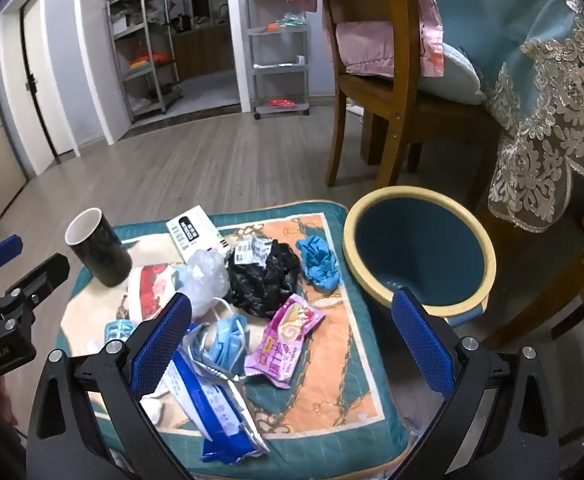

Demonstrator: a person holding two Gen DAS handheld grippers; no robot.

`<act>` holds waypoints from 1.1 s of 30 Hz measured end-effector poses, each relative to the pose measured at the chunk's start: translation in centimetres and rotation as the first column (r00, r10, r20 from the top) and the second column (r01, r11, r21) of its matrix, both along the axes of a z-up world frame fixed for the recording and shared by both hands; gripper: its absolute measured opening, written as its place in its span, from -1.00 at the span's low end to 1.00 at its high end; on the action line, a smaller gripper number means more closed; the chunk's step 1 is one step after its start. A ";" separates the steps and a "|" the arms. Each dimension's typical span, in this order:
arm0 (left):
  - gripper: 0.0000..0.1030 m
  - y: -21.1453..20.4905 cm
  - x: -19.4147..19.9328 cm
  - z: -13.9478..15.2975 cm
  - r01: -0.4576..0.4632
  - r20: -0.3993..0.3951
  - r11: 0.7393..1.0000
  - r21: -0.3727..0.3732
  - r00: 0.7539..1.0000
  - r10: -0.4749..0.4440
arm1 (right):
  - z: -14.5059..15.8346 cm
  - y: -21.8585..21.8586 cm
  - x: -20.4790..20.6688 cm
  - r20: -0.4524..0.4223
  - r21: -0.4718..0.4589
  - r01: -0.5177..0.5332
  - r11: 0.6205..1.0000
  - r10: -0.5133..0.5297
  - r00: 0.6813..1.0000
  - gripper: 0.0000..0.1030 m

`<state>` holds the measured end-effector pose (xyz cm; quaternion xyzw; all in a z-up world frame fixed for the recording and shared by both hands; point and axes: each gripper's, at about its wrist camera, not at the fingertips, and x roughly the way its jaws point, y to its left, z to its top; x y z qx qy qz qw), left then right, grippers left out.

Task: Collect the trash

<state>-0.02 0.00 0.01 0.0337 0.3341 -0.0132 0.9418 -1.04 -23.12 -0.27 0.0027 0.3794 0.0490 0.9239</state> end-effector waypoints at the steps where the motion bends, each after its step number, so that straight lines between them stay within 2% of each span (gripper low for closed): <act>1: 0.89 0.0 0.0 0.0 0.000 -0.002 1.000 -0.002 1.000 0.000 | 0.0 0.0 0.0 0.002 0.002 0.000 1.000 0.000 1.000 0.93; 33: 0.89 -0.3 -0.1 -0.9 0.002 -0.020 1.000 0.002 1.000 -0.002 | -0.4 -0.5 0.1 -0.019 0.009 0.023 1.000 -0.023 1.000 0.93</act>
